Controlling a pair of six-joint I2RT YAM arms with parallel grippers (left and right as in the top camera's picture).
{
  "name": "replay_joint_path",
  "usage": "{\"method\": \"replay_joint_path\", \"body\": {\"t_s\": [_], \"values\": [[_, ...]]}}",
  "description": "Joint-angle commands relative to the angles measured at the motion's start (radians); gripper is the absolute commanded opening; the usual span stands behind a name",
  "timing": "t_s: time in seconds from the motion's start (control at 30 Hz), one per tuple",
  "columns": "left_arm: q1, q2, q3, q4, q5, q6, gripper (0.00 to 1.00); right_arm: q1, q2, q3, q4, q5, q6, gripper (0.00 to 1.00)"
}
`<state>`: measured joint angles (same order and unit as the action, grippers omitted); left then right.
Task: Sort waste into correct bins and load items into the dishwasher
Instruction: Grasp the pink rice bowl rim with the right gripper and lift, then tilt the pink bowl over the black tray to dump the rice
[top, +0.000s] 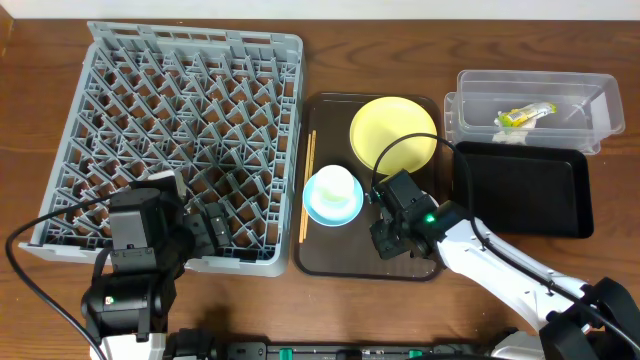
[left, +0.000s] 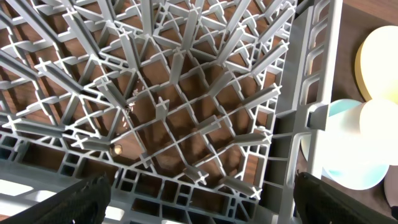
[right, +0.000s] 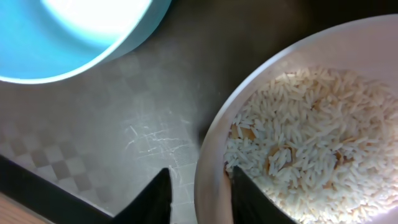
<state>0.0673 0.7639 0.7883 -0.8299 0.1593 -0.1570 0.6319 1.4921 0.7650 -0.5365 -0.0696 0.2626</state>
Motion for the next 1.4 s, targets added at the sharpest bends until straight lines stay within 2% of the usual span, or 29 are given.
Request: {"method": "replay_joint_path", "body": {"t_s": [0.0, 0.53, 0.8, 1.0, 1.37], "values": [[-0.002, -0.001, 0.021, 0.000, 0.013, -0.004, 0.94, 0.013, 0.008, -0.008, 0.002, 0.023, 0.031, 0.24], [-0.002, -0.001, 0.021, 0.000, 0.013, -0.004, 0.94, 0.016, 0.005, -0.009, 0.009, 0.037, 0.073, 0.01], [-0.002, -0.001, 0.021, 0.000, 0.013, -0.004, 0.94, -0.010, -0.032, 0.137, -0.083, 0.033, 0.073, 0.01], [-0.002, -0.001, 0.021, 0.000, 0.013, -0.004, 0.94, -0.142, -0.037, 0.274, -0.173, -0.088, 0.061, 0.01], [-0.002, -0.001, 0.021, 0.000, 0.013, -0.004, 0.94, -0.507, -0.041, 0.303, -0.171, -0.439, 0.009, 0.01]]}}
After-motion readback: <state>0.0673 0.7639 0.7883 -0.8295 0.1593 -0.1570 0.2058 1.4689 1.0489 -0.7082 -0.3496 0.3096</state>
